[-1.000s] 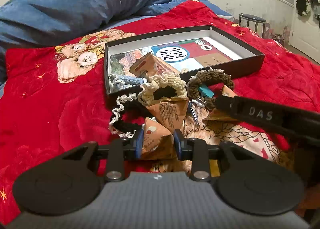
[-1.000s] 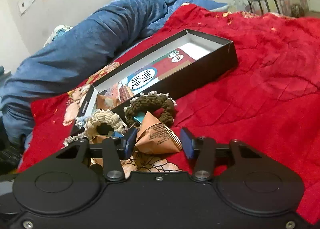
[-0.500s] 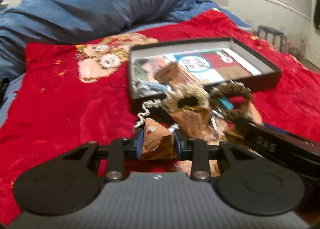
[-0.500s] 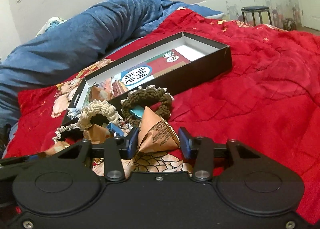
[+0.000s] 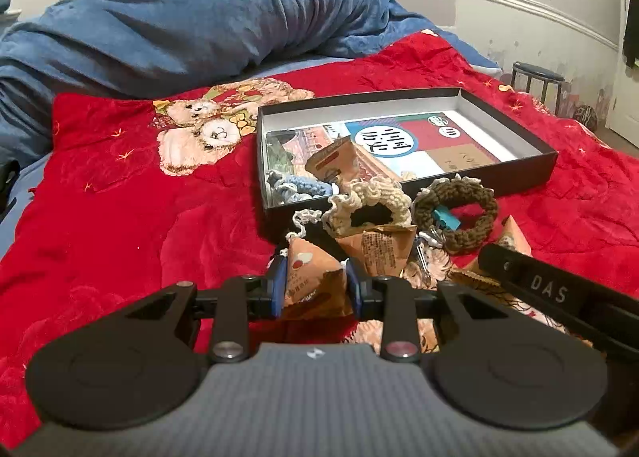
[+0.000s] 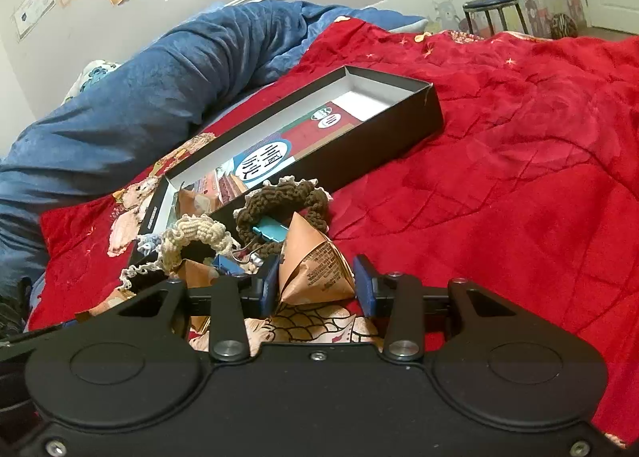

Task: Organize objects
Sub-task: 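Return both tools to the pile and grasp a paper triangle packet with each, then carry both held paper packets up and over the open box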

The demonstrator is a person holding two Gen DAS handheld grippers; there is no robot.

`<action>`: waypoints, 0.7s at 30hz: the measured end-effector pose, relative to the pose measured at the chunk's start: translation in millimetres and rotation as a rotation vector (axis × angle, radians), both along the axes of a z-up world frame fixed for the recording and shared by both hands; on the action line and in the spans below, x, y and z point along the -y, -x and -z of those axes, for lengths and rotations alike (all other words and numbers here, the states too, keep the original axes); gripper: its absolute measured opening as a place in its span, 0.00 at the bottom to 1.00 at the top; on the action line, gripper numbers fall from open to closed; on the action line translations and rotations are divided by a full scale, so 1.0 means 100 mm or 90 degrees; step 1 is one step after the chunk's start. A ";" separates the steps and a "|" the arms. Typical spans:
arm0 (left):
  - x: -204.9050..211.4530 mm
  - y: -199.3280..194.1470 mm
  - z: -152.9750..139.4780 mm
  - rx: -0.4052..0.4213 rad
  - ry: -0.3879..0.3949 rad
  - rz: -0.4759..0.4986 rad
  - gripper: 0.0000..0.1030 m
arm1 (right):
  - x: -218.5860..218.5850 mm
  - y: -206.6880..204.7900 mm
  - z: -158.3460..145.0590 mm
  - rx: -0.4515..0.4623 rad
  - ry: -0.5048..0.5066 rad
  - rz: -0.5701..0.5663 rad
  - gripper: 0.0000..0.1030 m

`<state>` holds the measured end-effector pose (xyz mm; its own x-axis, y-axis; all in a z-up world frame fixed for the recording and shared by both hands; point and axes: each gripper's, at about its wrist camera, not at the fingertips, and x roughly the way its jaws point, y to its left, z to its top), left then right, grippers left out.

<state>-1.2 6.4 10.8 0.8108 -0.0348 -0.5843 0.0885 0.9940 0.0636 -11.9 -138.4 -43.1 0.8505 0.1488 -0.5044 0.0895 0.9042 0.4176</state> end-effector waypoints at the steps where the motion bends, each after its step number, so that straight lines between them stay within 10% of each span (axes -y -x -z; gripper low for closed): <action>1: 0.00 0.00 0.00 0.000 0.002 0.002 0.34 | 0.00 0.00 -0.01 0.002 0.003 0.001 0.37; 21: 0.03 0.17 -0.15 0.076 0.030 0.049 0.34 | 0.11 0.28 -0.20 0.086 -0.007 0.041 0.37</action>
